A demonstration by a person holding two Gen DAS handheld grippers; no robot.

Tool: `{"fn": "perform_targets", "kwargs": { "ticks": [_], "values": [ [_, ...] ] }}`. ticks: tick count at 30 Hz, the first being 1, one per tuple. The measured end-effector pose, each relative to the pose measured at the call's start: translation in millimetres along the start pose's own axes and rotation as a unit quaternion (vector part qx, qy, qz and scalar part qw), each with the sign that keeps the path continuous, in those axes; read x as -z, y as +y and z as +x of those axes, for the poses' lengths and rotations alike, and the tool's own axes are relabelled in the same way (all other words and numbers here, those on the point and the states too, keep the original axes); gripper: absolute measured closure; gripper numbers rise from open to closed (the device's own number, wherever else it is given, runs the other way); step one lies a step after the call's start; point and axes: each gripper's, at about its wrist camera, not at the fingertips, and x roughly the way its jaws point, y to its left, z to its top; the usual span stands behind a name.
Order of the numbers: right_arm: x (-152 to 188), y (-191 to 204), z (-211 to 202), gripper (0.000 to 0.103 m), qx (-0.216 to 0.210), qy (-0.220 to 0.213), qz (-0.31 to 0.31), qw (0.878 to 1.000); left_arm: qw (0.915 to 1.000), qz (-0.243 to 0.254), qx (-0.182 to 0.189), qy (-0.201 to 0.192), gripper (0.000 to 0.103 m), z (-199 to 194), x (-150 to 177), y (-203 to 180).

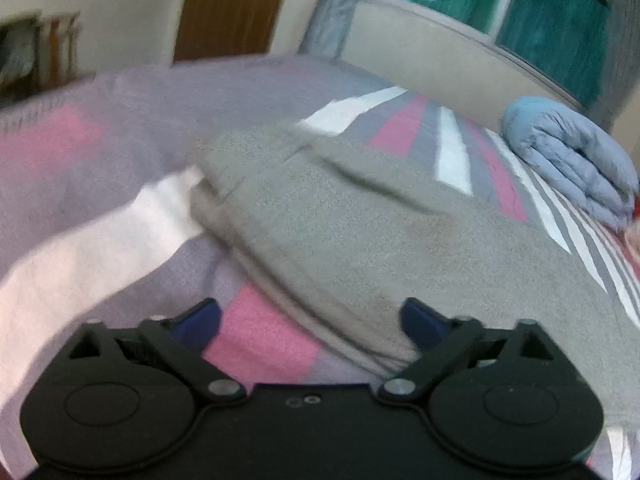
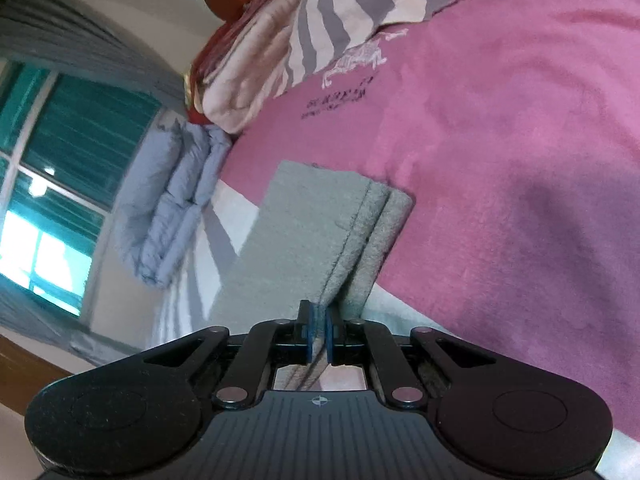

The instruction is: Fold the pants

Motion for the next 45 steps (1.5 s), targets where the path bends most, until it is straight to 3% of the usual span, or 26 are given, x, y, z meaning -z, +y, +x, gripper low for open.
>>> {"fn": "perform_targets", "kwargs": {
  "ticks": [2, 7, 10, 12, 14, 20, 30, 31, 32, 35, 37, 39, 42, 44, 45],
  "values": [
    [0.5, 4.4, -11.3, 0.078, 0.000, -0.012, -0.018, 1.000, 0.9980, 0.058, 0.014, -0.019, 0.014, -9.8, 2.0, -27.4],
    [8.9, 18.1, -25.1, 0.077, 0.001, -0.028, -0.066, 0.997, 0.9955, 0.073, 0.059, -0.015, 0.013, -19.8, 16.2, -96.3],
    [13.6, 20.6, -24.3, 0.077, -0.004, -0.027, -0.060, 0.998, 0.9903, 0.101, 0.096, -0.001, 0.012, -21.2, 27.8, -139.8],
    [14.6, 18.6, -24.9, 0.077, -0.006, -0.023, -0.054, 0.998, 0.9861, 0.140, 0.082, 0.036, 0.012, -7.9, 40.3, -165.2],
    [15.2, 14.5, -26.2, 0.077, -0.001, -0.021, -0.053, 0.998, 0.9824, 0.175, 0.055, 0.037, 0.007, 3.0, 54.4, -178.6],
    [4.3, -2.6, -32.4, 0.077, 0.002, -0.034, -0.025, 0.999, 0.9837, 0.165, 0.065, 0.030, 0.006, 3.5, 61.1, -172.3],
    [-22.9, -15.1, 1.6, 0.074, 0.012, -0.014, 0.077, 0.997, 0.9838, 0.165, 0.068, 0.015, 0.006, 1.5, 66.1, -172.7],
    [-25.3, -11.1, 3.4, 0.078, 0.018, -0.010, 0.064, 0.998, 0.9838, 0.165, 0.068, 0.015, 0.006, 1.3, 66.1, -172.4],
    [-27.6, -5.9, 4.4, 0.094, 0.023, -0.007, 0.043, 0.999, 0.9838, 0.165, 0.069, 0.015, 0.006, 1.4, 66.0, -172.3],
    [-37.9, 29.4, -6.2, 0.094, -0.003, -0.019, -0.089, 0.996, 0.9836, 0.165, 0.070, 0.014, 0.007, 1.2, 66.2, -171.5],
    [-36.4, 59.0, -25.5, 0.094, -0.039, -0.045, -0.216, 0.975, 0.9837, 0.165, 0.070, 0.012, 0.006, 1.3, 66.6, -171.1],
    [-36.6, 62.9, -38.6, 0.094, -0.065, -0.054, -0.278, 0.957, 0.9836, 0.165, 0.072, 0.010, 0.006, 0.7, 67.7, -171.0],
    [-43.3, 25.8, -22.9, 0.093, -0.023, -0.023, -0.245, 0.969, 0.9833, 0.167, 0.073, 0.008, 0.006, -0.4, 69.4, -170.7],
    [-43.1, -12.7, 7.6, 0.089, 0.017, 0.043, -0.158, 0.986, 0.9833, 0.166, 0.073, 0.010, 0.006, -0.9, 69.2, -170.5],
    [-43.3, -27.0, 6.5, 0.088, -0.007, 0.033, -0.108, 0.994, 0.9833, 0.166, 0.074, 0.011, 0.006, -1.4, 69.0, -170.0]
  ]
}}
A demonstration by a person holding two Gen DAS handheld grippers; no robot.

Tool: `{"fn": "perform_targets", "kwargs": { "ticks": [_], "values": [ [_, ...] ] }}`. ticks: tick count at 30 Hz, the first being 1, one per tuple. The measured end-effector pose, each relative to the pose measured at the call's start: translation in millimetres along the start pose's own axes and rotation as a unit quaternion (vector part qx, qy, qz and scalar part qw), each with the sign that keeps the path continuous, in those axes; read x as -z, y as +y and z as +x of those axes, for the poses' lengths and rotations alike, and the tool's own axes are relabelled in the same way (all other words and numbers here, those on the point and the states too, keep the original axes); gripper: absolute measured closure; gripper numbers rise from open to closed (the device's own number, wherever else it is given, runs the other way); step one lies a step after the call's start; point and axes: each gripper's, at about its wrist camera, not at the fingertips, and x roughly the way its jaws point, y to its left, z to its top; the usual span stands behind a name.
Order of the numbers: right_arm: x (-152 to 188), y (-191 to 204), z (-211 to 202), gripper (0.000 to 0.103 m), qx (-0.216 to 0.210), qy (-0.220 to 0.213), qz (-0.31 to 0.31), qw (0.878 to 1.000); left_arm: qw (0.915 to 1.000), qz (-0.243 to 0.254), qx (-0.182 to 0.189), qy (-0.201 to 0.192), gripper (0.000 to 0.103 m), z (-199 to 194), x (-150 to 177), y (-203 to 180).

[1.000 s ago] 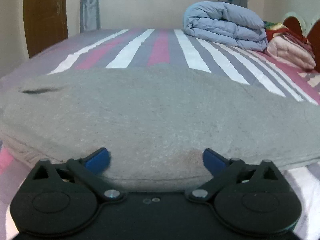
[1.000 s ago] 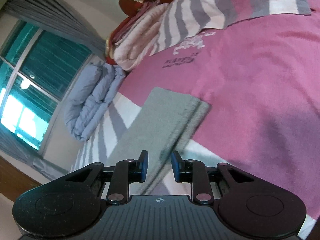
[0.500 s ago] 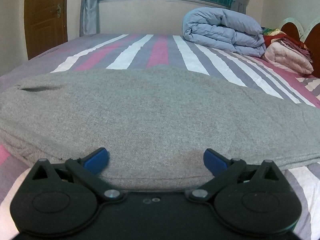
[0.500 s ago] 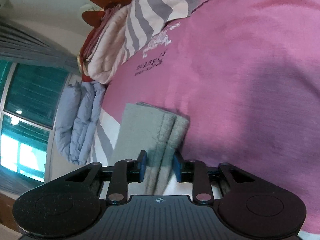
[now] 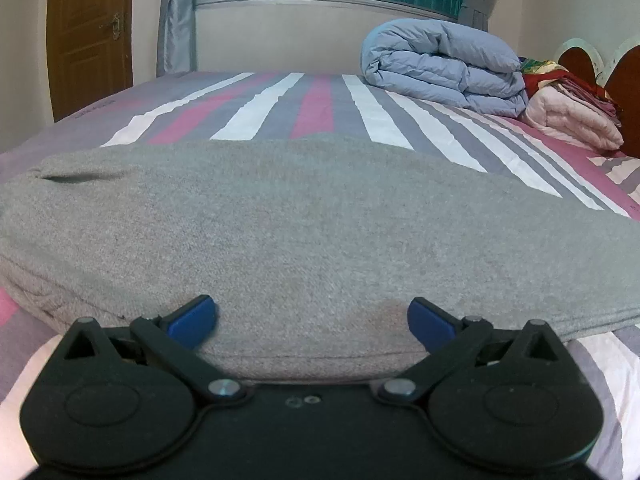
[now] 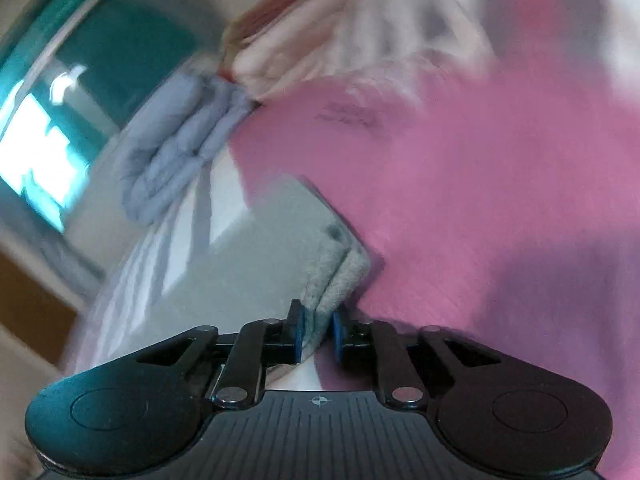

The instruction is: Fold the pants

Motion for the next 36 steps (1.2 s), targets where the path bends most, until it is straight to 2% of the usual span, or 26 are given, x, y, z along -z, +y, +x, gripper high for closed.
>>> {"fn": "perform_targets", "kwargs": {
  "ticks": [2, 6, 9, 10, 14, 17, 22, 25, 27, 29, 31, 35, 36],
  "values": [
    [2.1, -4.4, -10.6, 0.078, -0.011, -0.024, 0.046, 0.999, 1.0000, 0.000, 0.001, -0.001, 0.006, -0.1, -0.2, 0.2],
    [14.3, 6.8, -44.9, 0.075, 0.035, -0.105, 0.053, 0.992, 1.0000, 0.004, -0.004, -0.006, 0.006, 0.1, 0.6, -1.5],
    [21.7, 26.5, -51.9, 0.075, 0.026, -0.097, 0.014, 0.995, 0.9999, 0.005, 0.002, -0.010, 0.007, -4.6, -2.1, 0.6],
    [24.1, 38.2, -51.4, 0.075, 0.017, -0.089, -0.007, 0.996, 0.9998, 0.006, 0.001, -0.018, 0.013, -9.7, -4.3, 3.8],
    [32.4, 92.4, -32.5, 0.075, -0.029, -0.040, -0.082, 0.995, 0.9971, -0.016, -0.041, -0.062, 0.015, -32.5, -16.0, 39.6],
    [43.3, 141.0, -5.6, 0.075, -0.064, 0.003, -0.147, 0.987, 0.9926, -0.042, -0.087, -0.072, 0.014, -42.6, -31.7, 86.8],
    [85.8, 224.4, 58.7, 0.074, -0.120, 0.069, -0.224, 0.965, 0.9757, -0.118, -0.172, -0.067, 0.014, -47.2, -49.7, 180.2],
    [121.0, 275.9, 102.9, 0.074, -0.153, 0.112, -0.269, 0.944, 0.9662, -0.169, -0.191, -0.040, 0.018, -37.7, -54.6, 227.7],
    [142.1, 308.2, 132.1, 0.074, -0.167, 0.135, -0.297, 0.930, 0.9602, -0.213, -0.179, -0.024, 0.025, -31.9, -52.9, 252.4],
    [163.4, 341.4, 165.0, 0.074, -0.182, 0.156, -0.322, 0.916, 0.9578, -0.234, -0.164, -0.027, 0.023, -31.2, -49.7, 263.4],
    [183.6, 369.3, 197.4, 0.074, -0.194, 0.174, -0.349, 0.900, 0.9573, -0.237, -0.164, -0.028, 0.025, -28.8, -48.2, 265.0],
    [211.6, 408.6, 256.5, 0.074, -0.204, 0.206, -0.390, 0.874, 0.9582, -0.247, -0.141, -0.028, 0.027, -18.1, -49.3, 271.9],
    [219.0, 415.0, 269.3, 0.074, -0.206, 0.213, -0.400, 0.868, 0.9584, -0.249, -0.136, -0.026, 0.033, -14.2, -50.1, 276.3]
  ]
}}
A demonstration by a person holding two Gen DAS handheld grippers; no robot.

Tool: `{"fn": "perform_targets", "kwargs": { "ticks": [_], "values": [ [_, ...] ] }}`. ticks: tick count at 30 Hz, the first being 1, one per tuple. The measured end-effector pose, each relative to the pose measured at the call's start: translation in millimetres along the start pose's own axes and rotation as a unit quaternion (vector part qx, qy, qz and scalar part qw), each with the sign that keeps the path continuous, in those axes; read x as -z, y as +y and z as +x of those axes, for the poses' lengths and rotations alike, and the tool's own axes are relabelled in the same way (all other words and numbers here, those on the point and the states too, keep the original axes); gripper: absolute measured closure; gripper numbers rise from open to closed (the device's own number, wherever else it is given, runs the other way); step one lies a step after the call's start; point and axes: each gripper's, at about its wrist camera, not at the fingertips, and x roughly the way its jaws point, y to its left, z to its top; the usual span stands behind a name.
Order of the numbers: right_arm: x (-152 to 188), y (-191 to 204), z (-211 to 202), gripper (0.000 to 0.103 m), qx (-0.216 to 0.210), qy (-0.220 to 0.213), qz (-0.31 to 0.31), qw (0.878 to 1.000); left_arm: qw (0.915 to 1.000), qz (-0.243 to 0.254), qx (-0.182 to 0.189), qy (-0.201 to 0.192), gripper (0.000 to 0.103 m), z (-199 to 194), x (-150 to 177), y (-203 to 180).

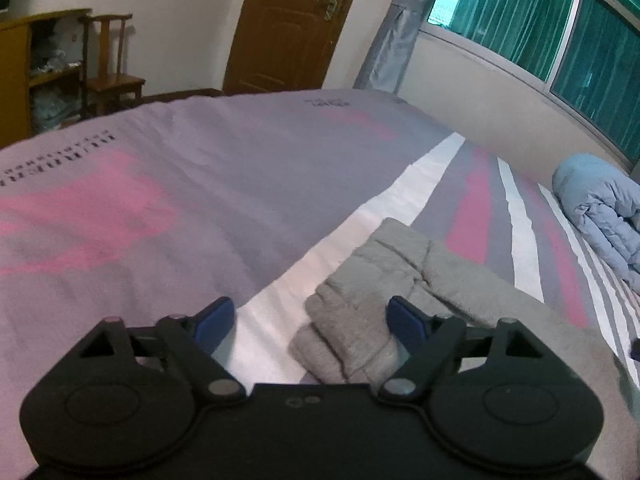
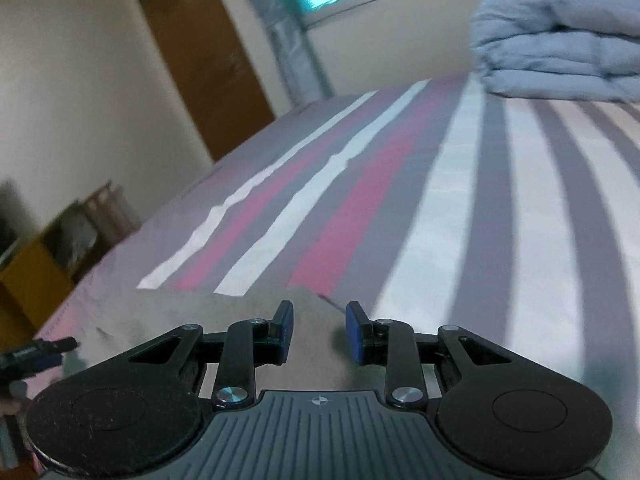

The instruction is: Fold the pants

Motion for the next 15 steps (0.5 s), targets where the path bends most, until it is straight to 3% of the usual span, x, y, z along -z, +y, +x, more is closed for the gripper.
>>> {"fn": "perform_targets", "kwargs": {
  "ticks": [4, 6, 7, 8, 10, 13, 15],
  "values": [
    [0.5, 2.7, 32.0, 0.073, -0.017, 0.027, -0.016, 0.999, 0.9998, -0.007, 0.014, 0.010, 0.053, 7.0, 1.6, -5.6],
    [-0.2, 0.8, 44.7, 0.056, -0.016, 0.036, -0.022, 0.999, 0.9998, -0.006, 0.013, 0.010, 0.056, 7.6, 3.5, -8.8],
    [-0.7, -1.9, 49.0, 0.039, -0.019, 0.034, -0.024, 0.999, 0.9999, -0.006, 0.011, 0.009, 0.057, 7.5, 4.6, -10.0],
    [1.0, -2.2, 48.9, 0.031, -0.020, 0.029, -0.029, 0.999, 0.9999, -0.008, 0.012, 0.009, 0.057, 7.1, 5.7, -10.0],
    [-0.3, -4.2, 51.9, 0.032, -0.022, 0.033, -0.047, 0.998, 0.9997, -0.015, 0.019, 0.006, 0.060, 7.2, 7.3, -8.4],
    [2.9, 6.5, 52.5, 0.053, -0.068, 0.084, -0.067, 0.992, 0.9996, -0.015, 0.024, 0.000, 0.064, 5.1, 10.2, -5.8],
    [3.7, 13.5, 55.3, 0.058, -0.075, 0.096, -0.110, 0.987, 0.9995, -0.019, 0.026, -0.002, 0.064, 3.1, 11.9, -3.7]
  ]
}}
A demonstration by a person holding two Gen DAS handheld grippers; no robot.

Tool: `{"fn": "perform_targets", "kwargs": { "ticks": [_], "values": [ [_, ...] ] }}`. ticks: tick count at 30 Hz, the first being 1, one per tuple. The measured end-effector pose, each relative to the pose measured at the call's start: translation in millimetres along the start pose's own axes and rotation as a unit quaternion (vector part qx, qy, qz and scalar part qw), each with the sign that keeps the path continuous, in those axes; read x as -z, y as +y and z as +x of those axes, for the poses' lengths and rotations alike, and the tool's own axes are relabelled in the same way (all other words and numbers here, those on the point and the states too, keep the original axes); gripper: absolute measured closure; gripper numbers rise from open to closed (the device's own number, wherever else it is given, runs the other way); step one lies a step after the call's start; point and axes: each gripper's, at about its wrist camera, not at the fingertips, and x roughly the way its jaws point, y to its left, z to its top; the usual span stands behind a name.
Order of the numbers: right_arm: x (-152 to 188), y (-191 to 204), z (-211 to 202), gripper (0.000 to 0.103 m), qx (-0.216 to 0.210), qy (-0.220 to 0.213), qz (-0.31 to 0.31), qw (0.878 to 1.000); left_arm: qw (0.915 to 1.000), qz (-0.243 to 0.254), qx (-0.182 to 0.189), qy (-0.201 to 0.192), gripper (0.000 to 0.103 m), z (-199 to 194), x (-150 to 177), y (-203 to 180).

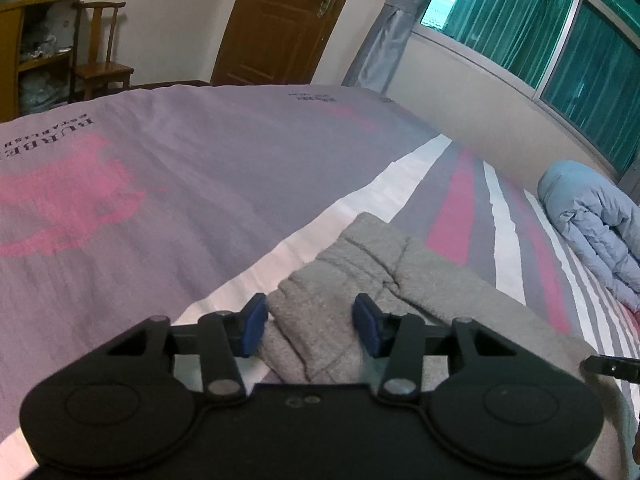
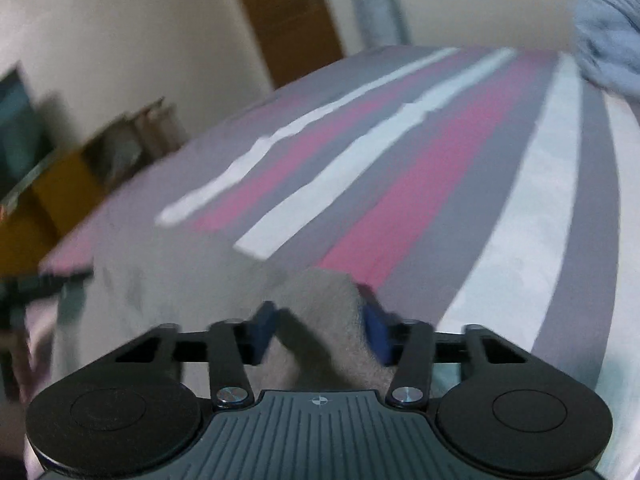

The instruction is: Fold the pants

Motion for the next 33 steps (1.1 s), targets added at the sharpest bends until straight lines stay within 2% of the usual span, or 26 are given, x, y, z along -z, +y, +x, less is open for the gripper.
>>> {"fn": "perform_targets", "kwargs": {
  "ticks": [5, 7, 9, 10, 11, 13, 15, 17, 19, 21, 23, 25, 26, 28, 30, 33],
  "values": [
    [-1.9, 0.2, 2.5, 0.058, -0.042, 0.000, -0.020, 0.999, 1.0000, -0.002, 0.001, -0.002, 0.066, 0.5, 0.9, -0.5],
    [-3.4, -2.3, 7.4, 0.058, -0.039, -0.003, -0.008, 0.999, 0.9999, -0.003, -0.001, -0.010, 0.073, -1.0, 1.2, -0.8],
    [-3.7, -2.5, 13.6, 0.077, -0.027, -0.004, 0.003, 1.000, 0.9998, -0.008, -0.002, -0.016, 0.076, -2.8, 2.6, 0.3],
    [-2.8, -0.3, 15.6, 0.090, -0.010, -0.003, 0.000, 1.000, 0.9998, -0.011, -0.001, -0.020, 0.080, -3.5, 3.4, 0.7],
    [-3.4, 1.3, 14.5, 0.095, 0.003, -0.005, -0.001, 1.000, 0.9997, -0.011, 0.000, -0.024, 0.082, -4.2, 3.5, 0.5],
    [-3.3, 2.5, 10.2, 0.099, 0.013, -0.016, 0.002, 1.000, 0.9992, -0.011, 0.007, -0.038, 0.089, -8.6, -0.2, -0.7],
    [-7.2, 3.8, 0.1, 0.100, 0.019, -0.044, 0.006, 0.999, 0.9984, 0.007, 0.015, -0.054, 0.090, -15.1, -5.6, -6.9],
    [-12.5, 2.6, -9.6, 0.100, 0.017, -0.069, 0.014, 0.997, 0.9988, 0.032, -0.005, -0.036, 0.090, -7.2, -5.9, -12.1],
    [-10.1, 0.5, 0.3, 0.100, 0.040, -0.059, 0.004, 0.997, 0.9993, 0.030, -0.018, -0.010, 0.089, 7.0, 0.0, -5.1],
    [0.0, -11.3, 28.7, 0.100, 0.070, -0.002, 0.024, 0.997, 0.9992, 0.034, -0.018, -0.007, 0.089, 9.8, 3.3, -2.6],
    [5.1, -15.3, 33.0, 0.100, 0.074, -0.008, 0.046, 0.996, 0.9988, 0.046, -0.018, -0.005, 0.087, 7.0, 0.1, -5.3],
    [1.9, -11.9, 24.6, 0.096, 0.078, -0.020, 0.056, 0.995, 0.9989, 0.043, -0.018, -0.006, 0.077, 0.4, -5.2, -3.2],
    [1.6, -9.5, 13.9, 0.092, 0.085, -0.038, 0.056, 0.994, 0.9987, 0.043, -0.023, -0.012, 0.074, -5.6, -7.9, -3.7],
    [2.2, -7.9, -12.0, 0.091, 0.100, -0.066, 0.064, 0.991, 0.9971, 0.056, -0.041, -0.031, 0.066, -19.5, -8.3, -7.5],
    [8.7, -6.4, -39.4, 0.091, 0.101, -0.091, 0.074, 0.988, 0.9965, 0.066, -0.027, -0.043, 0.064, -31.9, -7.3, -15.0],
    [23.4, 4.0, -66.6, 0.091, 0.118, -0.102, 0.064, 0.986, 0.9933, 0.097, -0.011, -0.062, 0.060, -45.9, 2.1, -40.8]
  ]
}}
